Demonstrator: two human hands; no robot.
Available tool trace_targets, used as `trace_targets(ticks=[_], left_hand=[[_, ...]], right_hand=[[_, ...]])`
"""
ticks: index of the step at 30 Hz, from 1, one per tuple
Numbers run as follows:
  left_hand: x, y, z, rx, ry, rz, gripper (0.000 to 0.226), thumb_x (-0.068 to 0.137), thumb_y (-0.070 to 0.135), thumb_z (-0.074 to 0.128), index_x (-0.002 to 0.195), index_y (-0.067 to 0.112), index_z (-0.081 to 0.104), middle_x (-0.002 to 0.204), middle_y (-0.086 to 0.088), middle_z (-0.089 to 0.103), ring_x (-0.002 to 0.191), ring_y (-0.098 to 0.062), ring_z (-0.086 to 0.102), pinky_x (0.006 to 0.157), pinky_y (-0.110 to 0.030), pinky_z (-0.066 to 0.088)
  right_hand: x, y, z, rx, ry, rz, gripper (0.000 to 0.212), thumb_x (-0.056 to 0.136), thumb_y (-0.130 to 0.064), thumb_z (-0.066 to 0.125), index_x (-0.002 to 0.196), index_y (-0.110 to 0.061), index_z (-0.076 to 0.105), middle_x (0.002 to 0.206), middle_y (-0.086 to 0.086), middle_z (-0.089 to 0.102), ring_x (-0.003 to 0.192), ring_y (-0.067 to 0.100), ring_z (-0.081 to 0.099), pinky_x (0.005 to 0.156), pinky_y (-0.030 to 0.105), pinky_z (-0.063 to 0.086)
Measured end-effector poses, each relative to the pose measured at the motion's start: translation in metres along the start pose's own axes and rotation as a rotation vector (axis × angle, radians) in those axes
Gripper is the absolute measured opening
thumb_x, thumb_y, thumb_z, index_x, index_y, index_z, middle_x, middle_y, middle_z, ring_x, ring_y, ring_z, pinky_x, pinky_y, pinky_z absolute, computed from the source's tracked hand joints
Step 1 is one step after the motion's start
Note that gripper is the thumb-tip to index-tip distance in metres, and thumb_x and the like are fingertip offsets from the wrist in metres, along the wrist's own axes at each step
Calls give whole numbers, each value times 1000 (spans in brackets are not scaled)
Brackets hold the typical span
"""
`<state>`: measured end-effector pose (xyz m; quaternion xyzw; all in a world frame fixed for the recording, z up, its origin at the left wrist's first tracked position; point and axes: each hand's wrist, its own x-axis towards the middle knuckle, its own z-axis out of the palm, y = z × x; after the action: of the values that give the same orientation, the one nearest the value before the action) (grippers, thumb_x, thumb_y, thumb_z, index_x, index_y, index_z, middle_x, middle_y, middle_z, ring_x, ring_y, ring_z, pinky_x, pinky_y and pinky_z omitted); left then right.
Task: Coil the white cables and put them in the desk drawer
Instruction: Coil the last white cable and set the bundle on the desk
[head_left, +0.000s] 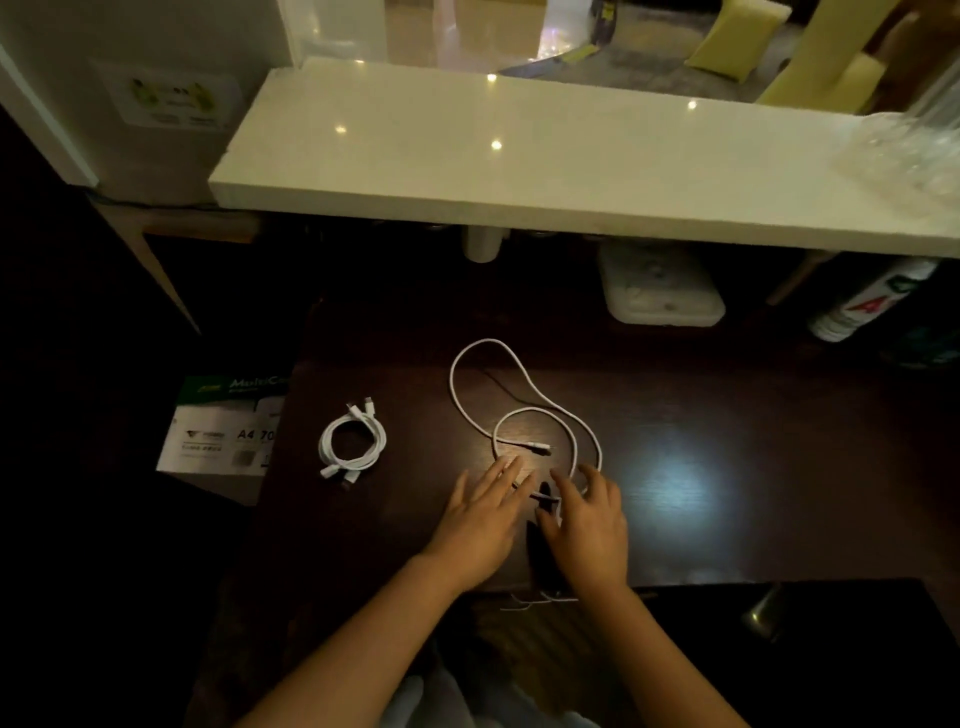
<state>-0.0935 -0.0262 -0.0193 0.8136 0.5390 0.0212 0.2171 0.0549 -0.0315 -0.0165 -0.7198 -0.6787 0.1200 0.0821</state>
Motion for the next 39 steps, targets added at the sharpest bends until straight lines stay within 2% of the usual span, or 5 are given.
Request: trace_targets(ticks=[9,15,27,34,39], left_hand=[[10,6,3,248,9,-5,35,91,16,36,124,14,48,132,-7,45,127,-26,35,101,-36,28],[15,-1,-20,-416,360,-151,9,82,10,60,85,6,68,86,-9,63,79,-17,55,67,-17,36],[15,-22,-95,-1054,641,-369,20,90,-4,44,94,5,61,79,-7,54,70,-16,56,50,-15,53],[17,-33,-125,-781,272,-355,38,85,-2,50,121,7,58,121,-17,58,100,-19,60,86,-32,52],[11,4,-154,-376,243,-49,66,80,18,64,139,30,35,153,4,14,142,-13,7,115,-35,16]], right_hand=[[-18,18,15,390,-88,5,62,88,-4,51,145,-17,29,155,12,16,138,28,28,105,26,28],[-15,22,3,439,-36,67,89,84,-2,55,147,-34,2,144,9,28,106,24,56,80,32,54],[14,24,-29,476,29,199,19,86,-4,55,99,-10,67,98,8,69,85,20,64,72,27,49],[51,6,-137,725,3,-68,18,81,-2,65,87,-19,70,79,-6,66,74,6,62,66,9,47],[49,-35,-200,496,-63,-410,16,84,-8,63,90,-19,71,80,-16,64,70,-6,61,69,7,49]])
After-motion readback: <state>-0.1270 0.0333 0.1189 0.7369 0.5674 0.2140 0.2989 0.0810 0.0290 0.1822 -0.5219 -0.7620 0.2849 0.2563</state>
